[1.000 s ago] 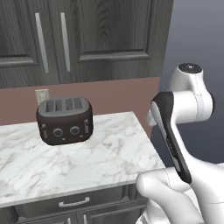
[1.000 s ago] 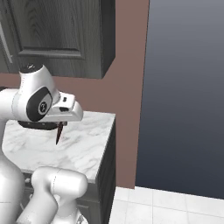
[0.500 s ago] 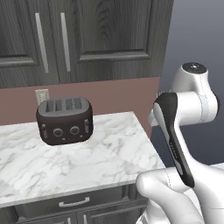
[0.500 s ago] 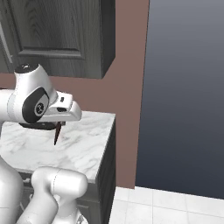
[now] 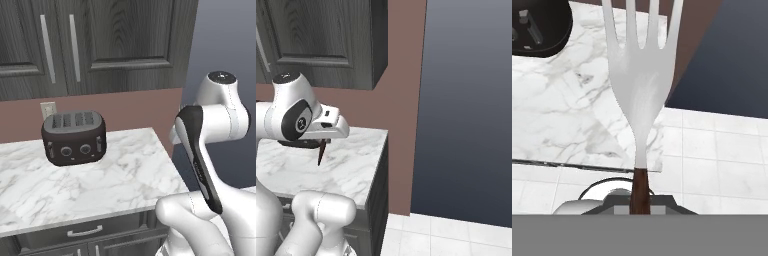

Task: Organize the utensils by type. Pick up the wooden spoons from the counter and place them in the open cabinet. Then pick up the metallic utensils from the counter and place them in the open drawer.

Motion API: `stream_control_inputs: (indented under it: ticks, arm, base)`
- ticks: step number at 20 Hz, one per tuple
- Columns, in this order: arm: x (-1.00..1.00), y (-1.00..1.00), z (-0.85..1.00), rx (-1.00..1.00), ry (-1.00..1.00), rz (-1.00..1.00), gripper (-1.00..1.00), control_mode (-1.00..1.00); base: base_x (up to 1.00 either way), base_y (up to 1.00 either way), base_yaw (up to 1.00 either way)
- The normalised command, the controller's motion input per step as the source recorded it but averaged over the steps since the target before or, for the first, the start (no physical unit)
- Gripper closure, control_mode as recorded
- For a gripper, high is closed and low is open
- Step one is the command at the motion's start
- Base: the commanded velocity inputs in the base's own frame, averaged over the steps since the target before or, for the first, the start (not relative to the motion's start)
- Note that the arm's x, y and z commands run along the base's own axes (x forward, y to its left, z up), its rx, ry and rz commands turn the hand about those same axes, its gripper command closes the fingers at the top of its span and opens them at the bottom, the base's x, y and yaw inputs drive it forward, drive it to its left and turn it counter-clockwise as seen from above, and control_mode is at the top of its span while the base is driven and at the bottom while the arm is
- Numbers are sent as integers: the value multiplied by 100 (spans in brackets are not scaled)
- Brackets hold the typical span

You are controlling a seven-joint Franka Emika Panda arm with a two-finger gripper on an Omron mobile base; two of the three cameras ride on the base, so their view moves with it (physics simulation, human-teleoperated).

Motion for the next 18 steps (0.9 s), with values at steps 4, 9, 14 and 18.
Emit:
stream_control_inputs:
  ticks: [4,9,14,18]
  arm:
    - [0,0,0,0,0,0,100,100]
    - [0,0,0,0,0,0,100,100]
    - [0,0,0,0,0,0,100,100]
    - [0,0,0,0,0,0,100,100]
  base:
    - [-24,-10,-8]
    - [-71,-37,-27]
    - [-73,-43,-30]
    - [-53,-35,-24]
